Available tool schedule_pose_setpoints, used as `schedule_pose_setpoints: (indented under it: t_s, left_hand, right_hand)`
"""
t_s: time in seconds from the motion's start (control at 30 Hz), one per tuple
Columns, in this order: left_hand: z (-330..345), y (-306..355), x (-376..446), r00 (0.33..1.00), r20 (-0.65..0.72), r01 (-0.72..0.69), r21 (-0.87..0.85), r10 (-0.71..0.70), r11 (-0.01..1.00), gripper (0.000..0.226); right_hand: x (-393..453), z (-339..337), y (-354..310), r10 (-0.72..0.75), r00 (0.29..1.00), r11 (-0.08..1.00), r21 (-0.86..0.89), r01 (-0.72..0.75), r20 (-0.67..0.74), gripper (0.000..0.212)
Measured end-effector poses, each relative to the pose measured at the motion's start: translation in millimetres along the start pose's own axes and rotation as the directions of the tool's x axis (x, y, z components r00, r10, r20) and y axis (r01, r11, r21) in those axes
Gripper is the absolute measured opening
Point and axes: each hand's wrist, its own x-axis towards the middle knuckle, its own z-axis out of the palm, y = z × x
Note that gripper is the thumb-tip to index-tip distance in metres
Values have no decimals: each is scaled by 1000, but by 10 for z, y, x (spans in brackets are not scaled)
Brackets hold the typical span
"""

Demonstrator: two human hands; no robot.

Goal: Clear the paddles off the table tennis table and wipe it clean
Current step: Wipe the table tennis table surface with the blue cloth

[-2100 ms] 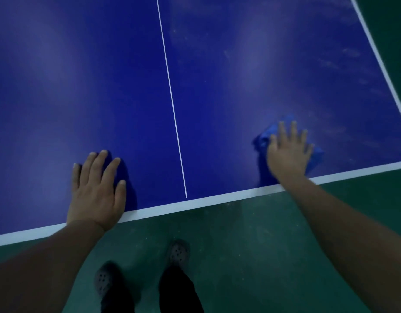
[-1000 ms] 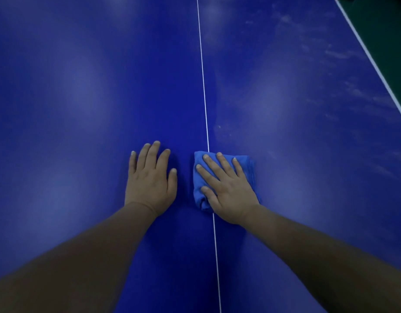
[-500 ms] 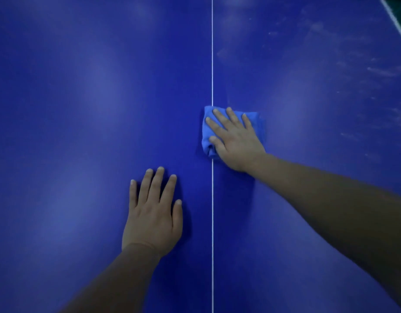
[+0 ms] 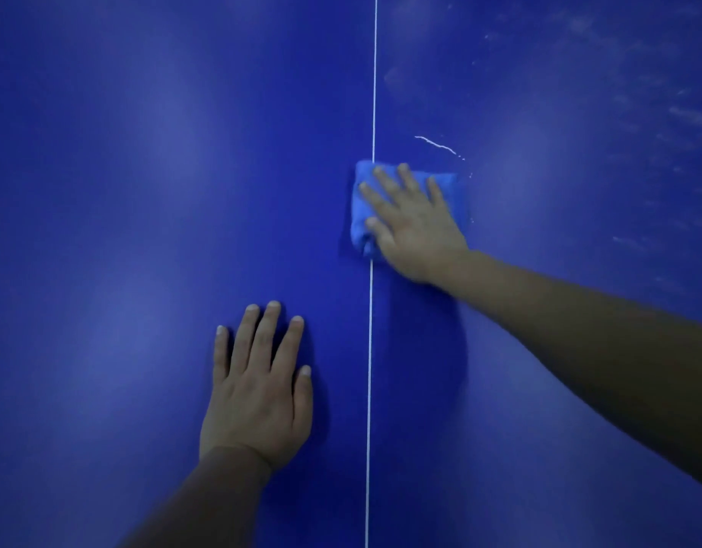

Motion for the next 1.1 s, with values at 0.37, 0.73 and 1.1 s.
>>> schedule_pose_setpoints:
  t_s: [0.37,0.73,1.1]
  left_hand:
    - [-3,-7,0,1000,18,-6,16,6,1000,60]
    - [3,-16,-7,1000,4,-15,17,15,1000,60]
    - [-2,-22,4,1000,9,-4,10,4,1000,60]
  right_hand:
    - [654,-86,-478,183,983,982,63,-180,-33,58]
    - [805,-88,-414,365,929,924,145,-354,-57,59]
    - [322,-137,1018,833,553,544,238,-804,-35,60]
